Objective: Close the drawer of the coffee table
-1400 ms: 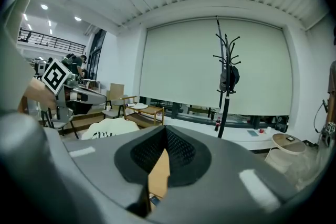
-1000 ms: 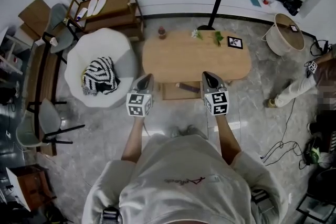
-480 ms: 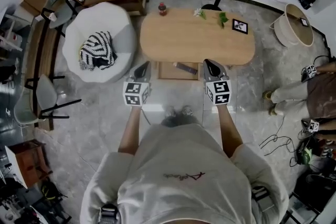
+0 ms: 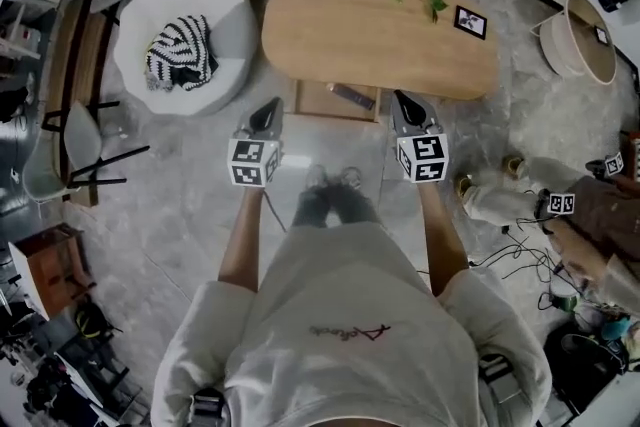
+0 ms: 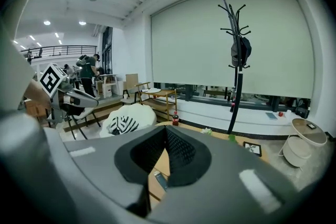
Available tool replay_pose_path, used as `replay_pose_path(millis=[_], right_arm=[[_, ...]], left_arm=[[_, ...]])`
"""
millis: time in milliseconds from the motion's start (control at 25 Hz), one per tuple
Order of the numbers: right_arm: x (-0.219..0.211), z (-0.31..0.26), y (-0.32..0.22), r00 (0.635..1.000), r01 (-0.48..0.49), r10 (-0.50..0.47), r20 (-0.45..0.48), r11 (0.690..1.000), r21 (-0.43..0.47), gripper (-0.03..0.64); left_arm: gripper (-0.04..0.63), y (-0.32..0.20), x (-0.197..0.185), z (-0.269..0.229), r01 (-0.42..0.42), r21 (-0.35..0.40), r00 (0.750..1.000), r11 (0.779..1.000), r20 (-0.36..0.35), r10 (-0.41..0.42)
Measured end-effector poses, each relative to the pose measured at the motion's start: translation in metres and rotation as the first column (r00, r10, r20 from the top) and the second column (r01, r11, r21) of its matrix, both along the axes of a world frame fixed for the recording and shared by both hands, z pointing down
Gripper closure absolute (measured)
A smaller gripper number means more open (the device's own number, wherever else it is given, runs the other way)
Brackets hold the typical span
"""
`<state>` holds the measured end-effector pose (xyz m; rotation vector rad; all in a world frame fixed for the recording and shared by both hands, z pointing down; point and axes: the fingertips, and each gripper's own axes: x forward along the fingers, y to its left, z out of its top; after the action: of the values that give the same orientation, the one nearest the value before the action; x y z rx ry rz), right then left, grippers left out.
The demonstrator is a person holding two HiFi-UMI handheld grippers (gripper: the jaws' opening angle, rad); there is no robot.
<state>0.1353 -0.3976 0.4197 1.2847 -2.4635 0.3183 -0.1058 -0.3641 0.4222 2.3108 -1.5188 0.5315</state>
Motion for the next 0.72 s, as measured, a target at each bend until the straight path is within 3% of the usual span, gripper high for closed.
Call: replay_pose_path(millis=[280,720], right_arm=[[0.007,0.051,-0.003,1.0,0.019,-0.019,-0.002,0.999,-0.041,0.614],[0.0,0.13,0.025,0.999,-0.029,0.024,-0.044,0.993,-0.112,0.614]], left_arm=[[0.597,0.011,0.009,0.049,0.012,-0.064,1.0,0.998,0.012,-0.011],[0.597,0.006,-0.007,0.124,-0.056,-0.107,0.998,0.993,-0.004,0.056]])
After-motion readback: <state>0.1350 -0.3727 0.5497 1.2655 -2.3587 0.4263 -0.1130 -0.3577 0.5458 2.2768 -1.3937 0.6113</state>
